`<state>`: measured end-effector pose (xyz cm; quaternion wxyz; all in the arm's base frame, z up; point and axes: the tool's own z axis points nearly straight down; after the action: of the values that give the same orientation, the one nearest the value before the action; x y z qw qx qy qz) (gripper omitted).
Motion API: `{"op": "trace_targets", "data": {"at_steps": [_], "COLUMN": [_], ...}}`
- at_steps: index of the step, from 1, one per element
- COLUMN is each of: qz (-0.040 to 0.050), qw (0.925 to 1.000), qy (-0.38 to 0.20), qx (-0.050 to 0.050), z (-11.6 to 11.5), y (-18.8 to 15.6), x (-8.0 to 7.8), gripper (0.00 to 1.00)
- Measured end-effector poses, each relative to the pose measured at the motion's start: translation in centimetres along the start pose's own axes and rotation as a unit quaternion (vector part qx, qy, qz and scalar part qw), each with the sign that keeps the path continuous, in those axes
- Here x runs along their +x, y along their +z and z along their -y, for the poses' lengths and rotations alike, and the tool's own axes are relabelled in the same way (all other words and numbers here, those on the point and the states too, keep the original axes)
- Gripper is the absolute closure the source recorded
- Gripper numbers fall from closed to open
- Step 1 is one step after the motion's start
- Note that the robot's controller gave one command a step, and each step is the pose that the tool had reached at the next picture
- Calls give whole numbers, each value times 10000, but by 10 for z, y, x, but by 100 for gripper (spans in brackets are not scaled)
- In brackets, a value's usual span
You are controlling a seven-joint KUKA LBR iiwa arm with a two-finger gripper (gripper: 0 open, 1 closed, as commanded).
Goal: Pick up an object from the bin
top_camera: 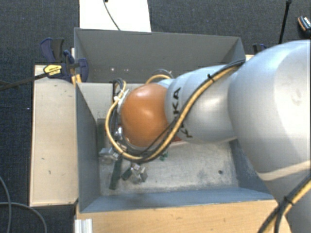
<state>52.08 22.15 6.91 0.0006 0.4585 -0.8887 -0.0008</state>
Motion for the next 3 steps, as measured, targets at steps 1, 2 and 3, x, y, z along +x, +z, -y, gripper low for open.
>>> {"op": "trace_targets", "data": {"at_steps": [1, 2, 3], "qz": [-2, 36, 37], "qw": [10000, 10000, 9999], "qy": [17, 76, 147], "qx": [-2, 23, 26], "z": [0, 0, 1], "y": [0, -44, -83], "x": [0, -2, -3], "gripper": [100, 100, 100]}}
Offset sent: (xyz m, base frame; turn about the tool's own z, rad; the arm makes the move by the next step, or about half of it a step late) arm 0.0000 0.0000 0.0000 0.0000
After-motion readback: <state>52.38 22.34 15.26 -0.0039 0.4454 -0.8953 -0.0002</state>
